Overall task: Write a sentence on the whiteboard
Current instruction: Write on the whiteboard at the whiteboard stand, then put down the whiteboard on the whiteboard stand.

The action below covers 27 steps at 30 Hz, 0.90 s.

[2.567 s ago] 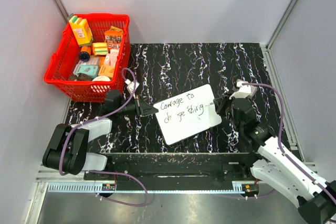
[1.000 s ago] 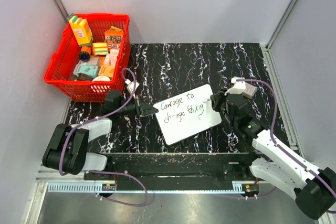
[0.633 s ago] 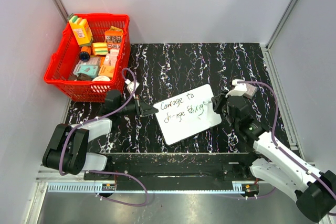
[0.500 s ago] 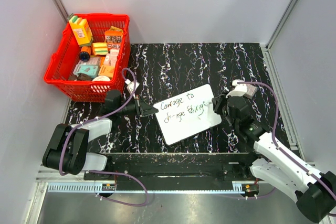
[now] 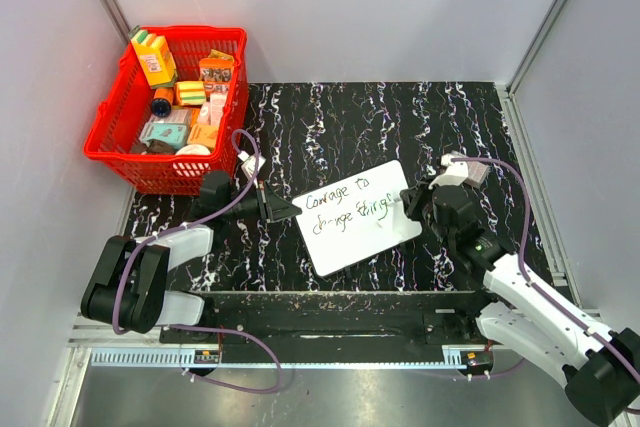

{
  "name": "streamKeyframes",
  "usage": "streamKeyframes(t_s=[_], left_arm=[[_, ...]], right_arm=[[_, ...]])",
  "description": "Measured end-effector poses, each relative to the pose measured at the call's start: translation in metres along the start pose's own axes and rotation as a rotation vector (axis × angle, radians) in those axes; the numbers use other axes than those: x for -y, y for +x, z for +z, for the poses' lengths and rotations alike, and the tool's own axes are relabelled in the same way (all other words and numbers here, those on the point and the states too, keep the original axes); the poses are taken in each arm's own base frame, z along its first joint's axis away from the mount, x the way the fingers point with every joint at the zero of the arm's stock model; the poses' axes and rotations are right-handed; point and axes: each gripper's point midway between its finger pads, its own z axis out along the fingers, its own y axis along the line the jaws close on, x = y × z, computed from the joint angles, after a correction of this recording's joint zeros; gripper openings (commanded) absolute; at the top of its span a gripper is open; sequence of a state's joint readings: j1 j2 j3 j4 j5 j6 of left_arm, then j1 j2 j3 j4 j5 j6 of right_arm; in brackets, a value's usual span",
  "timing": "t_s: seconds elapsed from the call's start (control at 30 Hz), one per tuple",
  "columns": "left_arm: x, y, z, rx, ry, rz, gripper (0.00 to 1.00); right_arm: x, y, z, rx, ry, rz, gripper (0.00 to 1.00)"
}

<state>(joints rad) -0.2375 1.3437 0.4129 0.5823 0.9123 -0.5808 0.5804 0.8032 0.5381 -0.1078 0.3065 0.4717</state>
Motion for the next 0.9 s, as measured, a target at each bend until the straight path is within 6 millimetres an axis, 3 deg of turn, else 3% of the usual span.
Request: streamKeyframes(t_s=[0.37,0.63,0.77,0.8,0.9], left_arm=[[0.000,0.000,0.000,0.000,0.000,0.001,0.00],[0.000,-0.001,0.001,-0.002,-0.001,0.000,0.01],[-0.002,-0.002,0.002,-0.010,0.000,-0.002,0.23],[-0.003,-0.002,0.003,-0.010,-0.004,0.009,0.33],[-0.011,-0.003,0.005,-0.007,-0.033,0.046,0.42]], right_arm=[[-0.006,-0.001,-0.007,-0.006,-0.037,0.024,0.00],[-0.008,-0.041,-0.051,0.153,-0.101,0.081,0.00],[-0.010,-0.053,-0.062,0.187,-0.114,0.093,0.00],[-0.009,-0.052,-0.062,0.184,-0.112,0.092,0.00],[-0.007,-0.048,-0.061,0.166,-0.102,0.086,0.00]])
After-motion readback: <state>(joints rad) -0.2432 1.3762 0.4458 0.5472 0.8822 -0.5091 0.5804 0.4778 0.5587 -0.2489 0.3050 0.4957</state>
